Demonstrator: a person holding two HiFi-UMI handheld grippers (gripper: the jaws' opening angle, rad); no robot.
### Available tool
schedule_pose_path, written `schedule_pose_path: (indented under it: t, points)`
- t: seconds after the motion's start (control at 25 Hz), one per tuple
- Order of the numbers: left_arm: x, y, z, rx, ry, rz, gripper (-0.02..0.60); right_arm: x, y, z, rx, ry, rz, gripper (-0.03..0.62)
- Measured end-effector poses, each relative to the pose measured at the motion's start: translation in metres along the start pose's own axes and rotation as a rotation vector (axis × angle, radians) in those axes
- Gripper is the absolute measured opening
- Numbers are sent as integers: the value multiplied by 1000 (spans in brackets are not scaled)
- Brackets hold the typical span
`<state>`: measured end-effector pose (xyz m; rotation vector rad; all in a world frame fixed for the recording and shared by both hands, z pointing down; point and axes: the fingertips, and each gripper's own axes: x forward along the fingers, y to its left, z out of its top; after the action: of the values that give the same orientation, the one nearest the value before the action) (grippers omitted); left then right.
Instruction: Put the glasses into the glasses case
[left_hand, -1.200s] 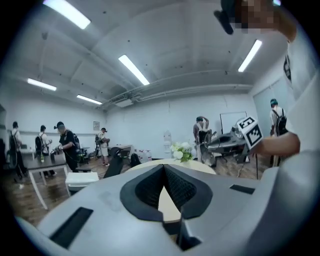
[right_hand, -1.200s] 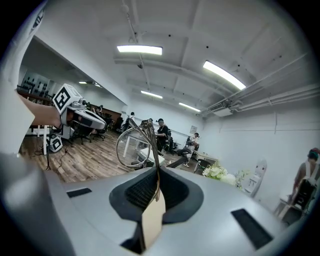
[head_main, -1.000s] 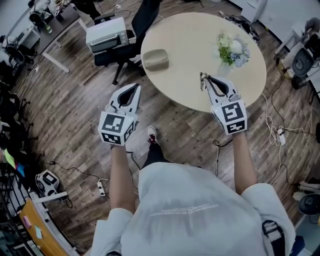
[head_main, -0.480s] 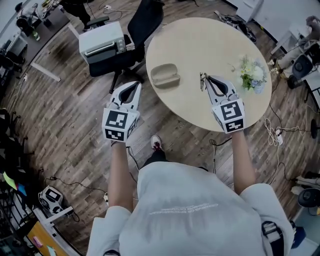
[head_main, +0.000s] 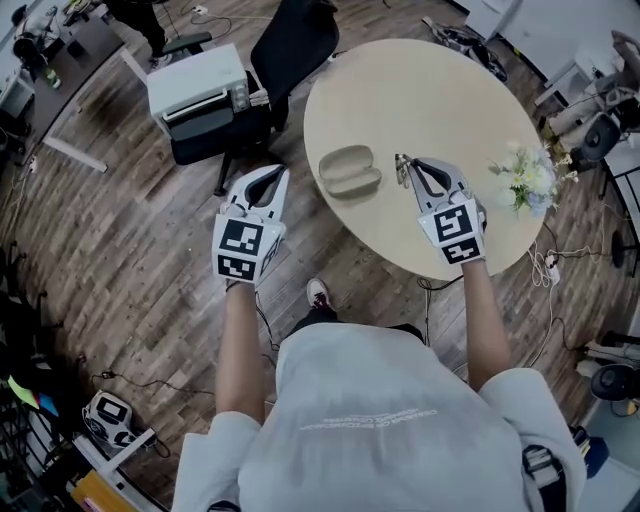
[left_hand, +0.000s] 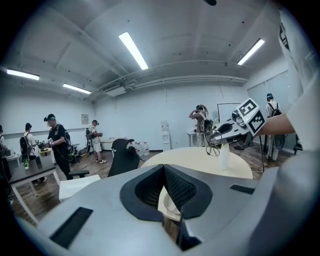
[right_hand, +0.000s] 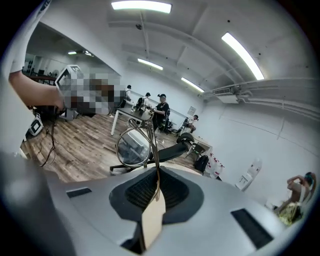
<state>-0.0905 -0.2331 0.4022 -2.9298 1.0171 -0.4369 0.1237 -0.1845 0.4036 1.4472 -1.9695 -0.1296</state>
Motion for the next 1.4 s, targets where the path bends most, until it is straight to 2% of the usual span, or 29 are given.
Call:
schedule_pose_path:
  t: [0.2,0.48,0.76,1.12,1.4]
  points:
    - [15,17,-18,-23,30,-33,12,34,14,-15,-60,80,31,17]
    - [33,26,-56,-96,100,-39,12,78,37,-47,-159,202,125,17]
    - [44,30,-80,-166,155,19,12,123,52,-71,-290,245,248,17]
    - [58,26,-103,-213,241,76,12,171,71,-111,-411,287,420,17]
    - [64,19,-119,-235,295,109,12,192,96,-140,-424,306,541,17]
